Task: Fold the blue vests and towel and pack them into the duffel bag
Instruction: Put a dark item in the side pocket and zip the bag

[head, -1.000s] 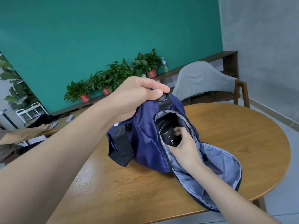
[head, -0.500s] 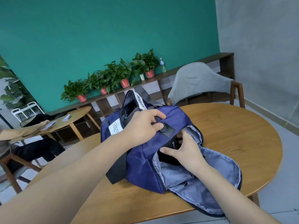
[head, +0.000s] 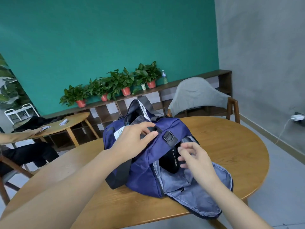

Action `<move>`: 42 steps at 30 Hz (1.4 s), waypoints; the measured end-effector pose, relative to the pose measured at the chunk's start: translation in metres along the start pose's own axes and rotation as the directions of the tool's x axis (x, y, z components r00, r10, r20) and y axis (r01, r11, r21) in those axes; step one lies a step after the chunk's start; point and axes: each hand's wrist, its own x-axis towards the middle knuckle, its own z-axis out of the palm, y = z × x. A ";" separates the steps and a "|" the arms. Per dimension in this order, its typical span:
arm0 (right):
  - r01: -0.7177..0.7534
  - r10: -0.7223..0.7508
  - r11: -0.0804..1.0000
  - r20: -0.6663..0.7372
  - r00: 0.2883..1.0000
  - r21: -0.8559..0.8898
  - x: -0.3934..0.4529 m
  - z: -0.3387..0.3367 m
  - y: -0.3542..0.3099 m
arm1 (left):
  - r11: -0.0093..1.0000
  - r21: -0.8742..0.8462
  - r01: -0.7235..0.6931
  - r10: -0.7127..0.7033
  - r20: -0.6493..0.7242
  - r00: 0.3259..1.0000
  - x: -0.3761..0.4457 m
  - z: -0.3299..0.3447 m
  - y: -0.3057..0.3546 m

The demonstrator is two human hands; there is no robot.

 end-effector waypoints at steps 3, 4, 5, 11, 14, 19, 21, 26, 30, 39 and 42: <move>-0.148 0.148 0.983 0.017 0.989 0.105 -0.009 0.011 -0.021 | 1.000 -0.021 -0.003 0.004 0.042 0.999 -0.010 0.003 -0.008; -0.174 0.172 0.980 0.024 0.985 0.096 -0.009 0.015 -0.026 | 0.999 -0.035 -0.007 0.010 0.076 0.997 -0.013 0.008 -0.010; -0.183 0.182 0.980 0.030 0.983 0.079 -0.009 0.017 -0.030 | 0.999 -0.045 -0.009 0.013 0.103 0.995 -0.017 0.012 -0.011; -0.137 0.137 0.990 0.011 0.991 -0.017 0.002 0.017 -0.030 | 0.986 -0.150 0.069 -0.057 0.082 0.995 -0.016 0.032 -0.006; -0.085 0.086 0.993 0.016 0.996 -0.078 0.012 0.011 -0.026 | 0.983 -0.166 0.082 -0.067 0.093 0.993 -0.014 0.036 0.004; -0.083 0.101 0.971 0.073 0.992 -0.225 0.020 0.001 -0.030 | 0.992 -0.073 0.100 -0.092 0.100 0.991 -0.005 0.024 0.008; -0.021 0.032 0.905 0.018 0.999 -0.426 0.018 -0.006 -0.041 | 0.994 -0.013 0.105 -0.103 0.106 0.989 0.000 0.013 0.006; 0.118 -0.173 0.704 -0.008 0.985 -0.700 0.016 -0.001 -0.090 | 0.990 0.009 0.142 -0.142 0.086 0.986 0.010 -0.018 -0.019; 0.254 -0.234 0.674 0.125 0.964 -0.694 0.029 0.040 -0.117 | 0.985 -0.026 0.168 -0.166 0.070 0.984 0.020 -0.040 -0.054; 0.408 -0.205 0.619 0.363 0.909 -0.671 0.106 0.152 -0.116 | 0.961 -0.036 0.274 -0.274 0.005 0.962 0.056 -0.070 -0.161; 0.384 -0.151 0.621 0.377 0.914 -0.683 0.137 0.182 -0.104 | 0.959 -0.057 0.278 -0.277 0.026 0.961 0.073 -0.064 -0.188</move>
